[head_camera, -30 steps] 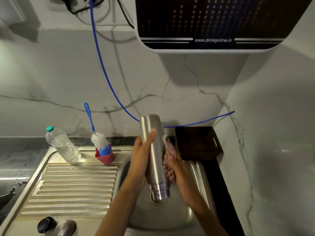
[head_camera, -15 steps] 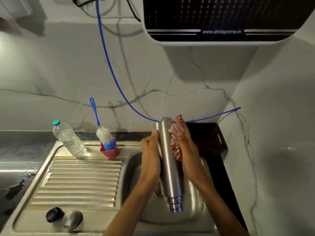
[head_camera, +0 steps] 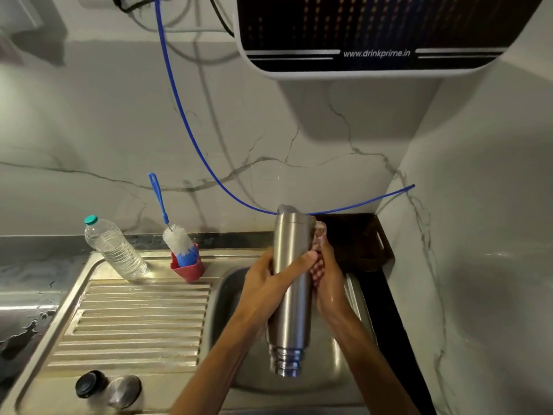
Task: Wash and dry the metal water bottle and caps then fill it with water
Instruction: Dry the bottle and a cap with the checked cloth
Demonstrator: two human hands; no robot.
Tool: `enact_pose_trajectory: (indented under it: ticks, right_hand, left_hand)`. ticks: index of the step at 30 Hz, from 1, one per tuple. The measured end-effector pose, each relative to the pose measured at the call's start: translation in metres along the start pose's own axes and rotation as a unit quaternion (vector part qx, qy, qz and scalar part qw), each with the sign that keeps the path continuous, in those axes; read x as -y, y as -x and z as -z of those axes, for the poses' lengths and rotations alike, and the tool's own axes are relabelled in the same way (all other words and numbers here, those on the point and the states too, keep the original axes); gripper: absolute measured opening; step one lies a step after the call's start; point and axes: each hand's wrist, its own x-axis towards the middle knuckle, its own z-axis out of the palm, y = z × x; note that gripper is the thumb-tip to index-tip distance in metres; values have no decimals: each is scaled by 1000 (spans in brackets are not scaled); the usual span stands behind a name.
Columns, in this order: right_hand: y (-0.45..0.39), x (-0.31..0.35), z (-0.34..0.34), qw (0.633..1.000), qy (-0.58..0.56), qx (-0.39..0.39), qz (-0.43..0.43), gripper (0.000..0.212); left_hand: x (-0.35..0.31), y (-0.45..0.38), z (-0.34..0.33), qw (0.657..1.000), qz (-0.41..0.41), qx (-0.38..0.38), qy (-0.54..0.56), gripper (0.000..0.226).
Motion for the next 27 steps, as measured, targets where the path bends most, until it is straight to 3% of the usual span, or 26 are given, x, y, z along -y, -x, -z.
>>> enact_pose_trajectory:
  ticks: [2, 4, 5, 7, 9, 13, 18, 23, 25, 27]
  right_hand:
    - [8, -10, 0, 1000, -23, -1, -11, 81]
    - [21, -22, -3, 997, -16, 45, -61, 60]
    - [27, -29, -3, 995, 0, 53, -81, 63]
    - [35, -38, 0, 998, 34, 32, -50, 88]
    - [36, -40, 6, 998, 46, 35, -7, 91]
    - [51, -19, 2, 990, -70, 122, -27, 32]
    - [54, -18, -2, 996, -34, 86, -13, 41]
    - [58, -25, -6, 984, -26, 164, -70, 44]
    - [57, -28, -4, 973, -35, 208, -91, 52]
    - [54, -32, 3, 966, -61, 224, -113, 54]
  left_hand:
    - [-11, -14, 1, 996, -61, -66, -19, 46]
    - [-23, -30, 5, 983, -114, -145, -15, 36]
    - [-27, -36, 8, 975, -131, -178, -2, 34]
    - [-32, -45, 19, 969, -125, -207, 56, 40]
    - [-32, -46, 27, 968, -76, -174, 161, 57]
    - [-20, -39, 29, 968, -49, -83, 233, 68]
    - [-28, -16, 44, 994, 10, -50, 96, 70]
    - [-27, -5, 41, 984, -30, -143, 102, 73]
    - [-20, -7, 46, 988, -63, -96, 99, 70]
    - [-7, -12, 53, 987, -72, 5, 142, 86]
